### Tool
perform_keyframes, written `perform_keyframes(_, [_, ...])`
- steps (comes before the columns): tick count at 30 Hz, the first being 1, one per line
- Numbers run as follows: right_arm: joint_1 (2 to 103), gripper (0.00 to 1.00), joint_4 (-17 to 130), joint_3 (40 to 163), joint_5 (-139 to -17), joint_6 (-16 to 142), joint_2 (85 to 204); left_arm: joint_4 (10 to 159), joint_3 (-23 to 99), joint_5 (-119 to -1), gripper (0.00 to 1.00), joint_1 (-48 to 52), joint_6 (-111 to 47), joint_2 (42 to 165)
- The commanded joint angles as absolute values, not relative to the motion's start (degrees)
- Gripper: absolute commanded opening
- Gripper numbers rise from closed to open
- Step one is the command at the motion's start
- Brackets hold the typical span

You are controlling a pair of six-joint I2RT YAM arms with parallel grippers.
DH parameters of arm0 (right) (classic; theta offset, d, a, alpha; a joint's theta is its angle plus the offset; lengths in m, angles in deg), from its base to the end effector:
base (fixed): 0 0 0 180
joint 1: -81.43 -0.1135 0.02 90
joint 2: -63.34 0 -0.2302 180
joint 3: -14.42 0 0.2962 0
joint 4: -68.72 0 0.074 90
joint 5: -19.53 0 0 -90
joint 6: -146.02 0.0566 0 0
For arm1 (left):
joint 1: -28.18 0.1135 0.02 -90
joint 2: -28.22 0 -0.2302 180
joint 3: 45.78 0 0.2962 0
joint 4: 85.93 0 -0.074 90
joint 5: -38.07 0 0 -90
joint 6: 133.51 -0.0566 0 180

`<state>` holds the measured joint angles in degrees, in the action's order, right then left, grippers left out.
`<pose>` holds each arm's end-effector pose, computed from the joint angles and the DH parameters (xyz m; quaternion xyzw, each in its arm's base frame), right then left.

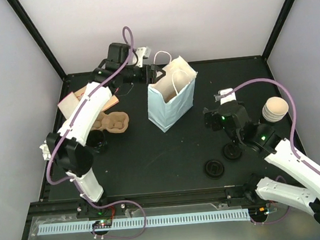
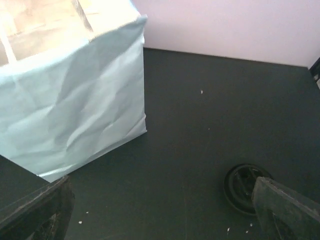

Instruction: Pack the takeout coffee

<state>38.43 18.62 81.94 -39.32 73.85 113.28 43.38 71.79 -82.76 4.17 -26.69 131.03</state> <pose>0.2083 0.1542 0.3133 -0.0580 0.8525 0.0315 0.5186 0.4054 -0.2123 0.3415 0.1744 0.8494 -0.3747 0.3281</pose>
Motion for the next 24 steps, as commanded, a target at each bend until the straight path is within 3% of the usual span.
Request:
perform_keyframes(1, [38.7,1.00,18.0,82.0,-39.7,78.1,114.8,45.3,70.6,-82.7,0.72,4.6,-28.2,124.1])
perform_keyframes(7, [38.7,1.00,13.3,84.6,-35.5,86.8,118.7,46.0,65.2,-78.2,0.98,4.7,-31.9,116.4])
perform_keyframes(13, [38.6,1.00,7.2,87.5,-31.7,90.0,125.0,45.8,56.9,-69.2,0.99,5.8,-33.3,105.4])
perform_keyframes(24, [38.7,1.00,18.0,79.5,-35.1,82.7,120.8,38.7,39.3,-63.0,0.99,7.6,-33.6,87.8])
